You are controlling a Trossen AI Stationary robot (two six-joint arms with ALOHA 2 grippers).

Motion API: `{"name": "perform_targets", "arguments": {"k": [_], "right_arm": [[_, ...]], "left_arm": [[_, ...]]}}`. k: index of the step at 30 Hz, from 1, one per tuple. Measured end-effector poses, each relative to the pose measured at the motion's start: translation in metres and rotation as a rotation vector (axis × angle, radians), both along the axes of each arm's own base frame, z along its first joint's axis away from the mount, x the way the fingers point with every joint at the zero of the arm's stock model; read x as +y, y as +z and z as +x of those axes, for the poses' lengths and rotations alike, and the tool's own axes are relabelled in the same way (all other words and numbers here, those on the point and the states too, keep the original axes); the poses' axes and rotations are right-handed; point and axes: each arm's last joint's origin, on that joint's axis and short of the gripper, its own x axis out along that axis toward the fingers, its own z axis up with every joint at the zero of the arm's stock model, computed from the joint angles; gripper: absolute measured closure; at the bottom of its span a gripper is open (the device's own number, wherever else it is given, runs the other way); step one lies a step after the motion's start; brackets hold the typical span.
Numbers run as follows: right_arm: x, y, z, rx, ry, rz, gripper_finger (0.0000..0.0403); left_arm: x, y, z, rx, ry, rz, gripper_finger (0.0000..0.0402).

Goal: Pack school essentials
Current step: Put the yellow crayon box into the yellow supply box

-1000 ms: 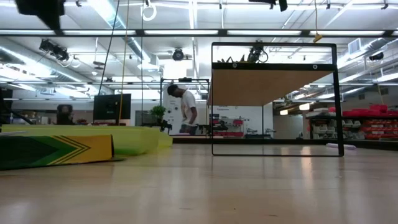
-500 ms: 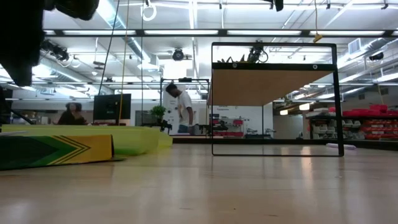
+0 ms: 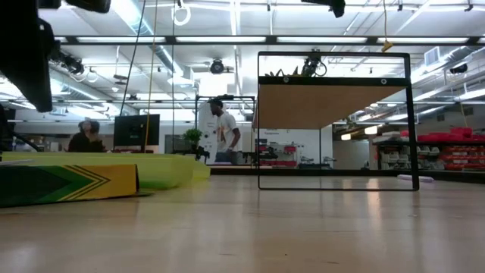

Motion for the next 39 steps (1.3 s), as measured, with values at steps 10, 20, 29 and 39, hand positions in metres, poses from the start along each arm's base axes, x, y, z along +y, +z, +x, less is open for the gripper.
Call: {"name": "perform_targets", "arguments": {"k": [10,20,29,39], "right_arm": [[0.0,0.0,0.0,0.008,0.003,-0.024,0.0243],[0.0,-0.001,0.0,0.015,0.006,-0.039,0.0243],[0.0,-0.001,0.0,0.018,0.006,-0.038,0.0243],[0.0,-0.002,0.0,0.022,0.005,-0.027,0.0243]], "left_arm": [[0.01,-0.009,0.009,0.041,0.094,-0.009,0.0003],[0.011,-0.024,0.016,0.081,0.11,0.019,0.0003],[0.015,-0.039,0.016,0.106,0.144,0.006,0.0003],[0.022,-0.052,0.016,0.103,0.133,-0.007,0.0003]]}}
